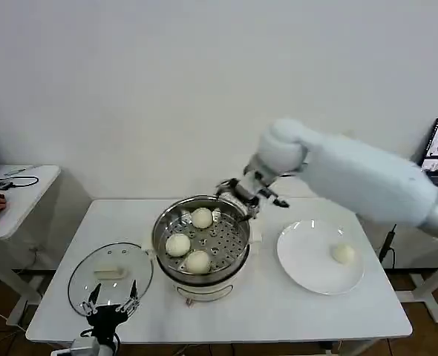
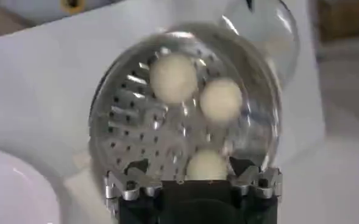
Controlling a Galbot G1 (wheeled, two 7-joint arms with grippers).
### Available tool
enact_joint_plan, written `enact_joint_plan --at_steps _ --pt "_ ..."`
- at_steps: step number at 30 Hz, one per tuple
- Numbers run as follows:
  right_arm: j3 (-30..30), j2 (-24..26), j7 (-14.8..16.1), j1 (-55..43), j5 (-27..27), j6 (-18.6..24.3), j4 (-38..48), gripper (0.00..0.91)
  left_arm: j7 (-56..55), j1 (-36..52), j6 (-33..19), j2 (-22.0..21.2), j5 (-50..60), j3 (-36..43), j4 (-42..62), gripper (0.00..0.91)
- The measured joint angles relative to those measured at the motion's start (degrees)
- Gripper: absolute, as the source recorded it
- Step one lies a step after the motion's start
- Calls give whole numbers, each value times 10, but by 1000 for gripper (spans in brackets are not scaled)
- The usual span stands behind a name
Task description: Take steamed baozi put them in steamer then cover it.
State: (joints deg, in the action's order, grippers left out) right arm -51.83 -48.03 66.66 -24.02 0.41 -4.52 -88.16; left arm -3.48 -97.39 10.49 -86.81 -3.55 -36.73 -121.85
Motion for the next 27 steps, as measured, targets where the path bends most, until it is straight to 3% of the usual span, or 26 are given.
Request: enact_joint_plan --at_steps 7,13,19,27 --pt "50 111 6 55 23 -83 4 907 1 -7 6 4 0 6 -18 907" --pt "97 165 11 133 8 -121 13 907 0 -13 9 0 3 7 -33 907" --pt "127 185 7 204 -28 -131 32 907 -1 -19 8 -2 9 11 -36 907" --pt "169 172 -1 273 -85 -134 76 907 -3 -28 7 -5 12 6 -41 907"
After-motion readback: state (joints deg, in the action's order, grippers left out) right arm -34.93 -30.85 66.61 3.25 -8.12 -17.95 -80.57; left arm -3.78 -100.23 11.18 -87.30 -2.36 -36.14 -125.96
